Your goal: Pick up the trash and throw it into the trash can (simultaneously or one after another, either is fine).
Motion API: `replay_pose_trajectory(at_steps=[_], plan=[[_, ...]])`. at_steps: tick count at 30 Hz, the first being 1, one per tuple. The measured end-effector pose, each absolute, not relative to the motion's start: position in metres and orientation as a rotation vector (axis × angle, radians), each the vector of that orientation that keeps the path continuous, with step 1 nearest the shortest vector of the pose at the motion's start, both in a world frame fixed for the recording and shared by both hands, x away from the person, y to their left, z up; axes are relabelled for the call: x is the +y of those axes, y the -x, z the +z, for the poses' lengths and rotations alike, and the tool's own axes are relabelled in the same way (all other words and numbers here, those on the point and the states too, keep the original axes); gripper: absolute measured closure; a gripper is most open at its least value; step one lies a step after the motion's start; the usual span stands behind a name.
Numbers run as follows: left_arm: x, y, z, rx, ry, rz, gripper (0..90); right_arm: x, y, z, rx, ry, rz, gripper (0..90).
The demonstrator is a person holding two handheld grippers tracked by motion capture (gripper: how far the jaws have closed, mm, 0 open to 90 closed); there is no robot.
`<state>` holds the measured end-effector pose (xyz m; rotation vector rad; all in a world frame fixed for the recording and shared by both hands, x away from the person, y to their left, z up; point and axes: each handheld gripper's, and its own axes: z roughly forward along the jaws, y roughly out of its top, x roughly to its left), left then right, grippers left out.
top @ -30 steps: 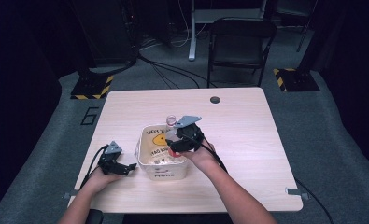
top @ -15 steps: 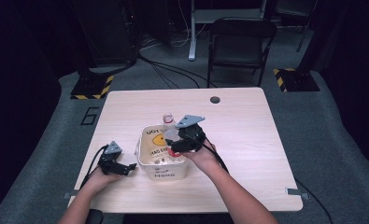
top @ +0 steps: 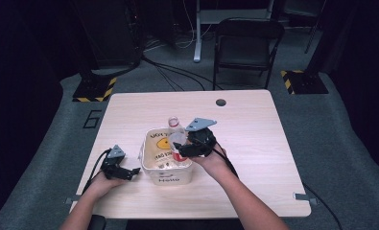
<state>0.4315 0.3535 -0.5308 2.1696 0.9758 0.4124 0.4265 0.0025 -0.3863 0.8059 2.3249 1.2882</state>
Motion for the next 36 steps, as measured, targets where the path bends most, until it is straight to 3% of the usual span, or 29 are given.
replay_pose_trajectory(at_steps=[13, 36], plan=[[0.353, -0.432, -0.531, 0.976, -2.17, 0.413, 0.2, -0.024, -0.419, -0.377, 2.256, -0.849, 1.321, 25.5], [0.353, -0.431, -0.531, 0.977, -2.167, 0.415, 0.2, -0.068, -0.424, -0.388, 2.164, -1.017, 1.31, 41.1]])
